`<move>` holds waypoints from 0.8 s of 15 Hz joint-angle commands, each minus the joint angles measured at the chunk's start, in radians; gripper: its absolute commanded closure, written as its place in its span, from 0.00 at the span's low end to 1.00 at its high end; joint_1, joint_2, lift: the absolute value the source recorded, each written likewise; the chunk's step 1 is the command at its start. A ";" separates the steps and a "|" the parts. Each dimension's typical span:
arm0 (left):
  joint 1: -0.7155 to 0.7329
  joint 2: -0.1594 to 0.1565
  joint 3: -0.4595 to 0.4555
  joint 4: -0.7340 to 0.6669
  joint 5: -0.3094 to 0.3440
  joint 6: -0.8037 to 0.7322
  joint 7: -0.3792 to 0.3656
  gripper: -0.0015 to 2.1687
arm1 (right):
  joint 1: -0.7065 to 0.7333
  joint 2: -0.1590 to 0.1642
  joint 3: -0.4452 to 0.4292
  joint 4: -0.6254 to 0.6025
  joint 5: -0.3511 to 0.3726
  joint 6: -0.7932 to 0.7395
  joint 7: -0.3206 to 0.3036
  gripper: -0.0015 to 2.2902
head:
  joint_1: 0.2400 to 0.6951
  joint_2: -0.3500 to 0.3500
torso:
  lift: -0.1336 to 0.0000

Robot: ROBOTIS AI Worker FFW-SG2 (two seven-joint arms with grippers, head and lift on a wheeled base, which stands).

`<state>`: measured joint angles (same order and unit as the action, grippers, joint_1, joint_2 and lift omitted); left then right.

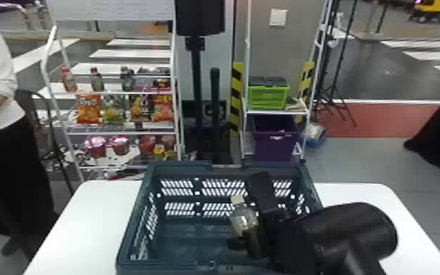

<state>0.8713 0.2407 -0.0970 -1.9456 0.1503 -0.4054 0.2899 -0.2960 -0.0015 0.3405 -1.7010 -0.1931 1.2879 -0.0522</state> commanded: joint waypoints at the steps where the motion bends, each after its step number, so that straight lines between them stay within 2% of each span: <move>1: 0.002 0.002 0.000 -0.004 0.000 0.000 0.000 0.07 | 0.005 0.002 0.000 -0.008 0.001 0.000 -0.002 0.34 | 0.57 0.50 | 1.00; 5: 0.008 0.003 0.006 -0.007 0.000 -0.009 -0.002 0.07 | 0.020 0.002 0.000 -0.048 0.004 0.000 -0.002 0.34 | 0.57 0.50 | 1.00; 9: 0.018 0.003 0.011 -0.001 0.008 -0.049 -0.008 0.07 | 0.083 0.002 -0.017 -0.220 0.012 0.003 -0.002 0.34 | 0.57 0.50 | 1.00; 12: 0.022 0.003 0.011 -0.003 0.008 -0.062 -0.014 0.07 | 0.143 0.002 -0.028 -0.388 0.017 0.061 -0.002 0.34 | 0.57 0.50 | 1.00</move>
<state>0.8913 0.2440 -0.0859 -1.9468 0.1579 -0.4624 0.2764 -0.1806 -0.0015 0.3169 -2.0128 -0.1799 1.3267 -0.0537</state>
